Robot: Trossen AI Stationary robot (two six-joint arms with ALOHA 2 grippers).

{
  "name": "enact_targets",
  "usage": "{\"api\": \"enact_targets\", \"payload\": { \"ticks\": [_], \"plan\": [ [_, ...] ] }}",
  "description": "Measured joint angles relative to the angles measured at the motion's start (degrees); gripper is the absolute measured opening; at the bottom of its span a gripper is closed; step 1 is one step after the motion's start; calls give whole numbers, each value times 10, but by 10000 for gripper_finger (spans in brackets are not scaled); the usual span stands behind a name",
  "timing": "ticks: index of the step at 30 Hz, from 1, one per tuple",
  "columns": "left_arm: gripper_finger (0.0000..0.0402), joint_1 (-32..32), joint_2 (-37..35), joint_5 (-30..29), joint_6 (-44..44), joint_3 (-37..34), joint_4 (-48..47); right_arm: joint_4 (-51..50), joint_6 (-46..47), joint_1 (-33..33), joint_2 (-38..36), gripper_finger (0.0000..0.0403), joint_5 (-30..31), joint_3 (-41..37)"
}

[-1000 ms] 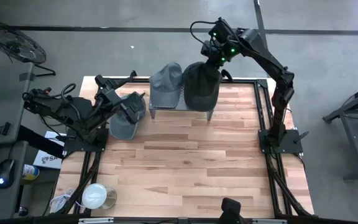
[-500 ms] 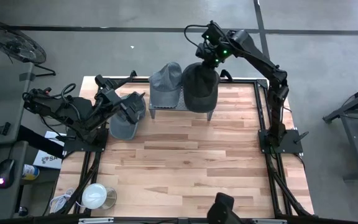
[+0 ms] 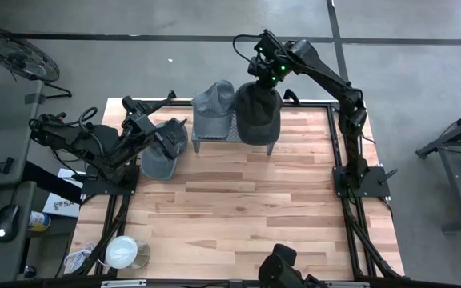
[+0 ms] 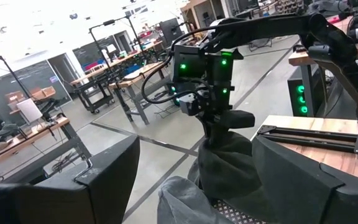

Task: Pick & Place hat
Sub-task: Stack the black cap on top of the black cap on the shelf

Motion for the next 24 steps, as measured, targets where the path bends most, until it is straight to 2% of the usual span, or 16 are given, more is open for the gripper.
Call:
{"api": "enact_targets", "payload": {
  "ticks": [9,18,24],
  "plan": [
    [308,0,0,0,0,0,0,-1,16,0,0,97,-17,0],
    [308,0,0,1,0,0,4,-6,39,0,-1,173,-42,3],
    [308,0,0,1,0,0,4,-7,42,0,-13,206,-21,3]
  ]
}}
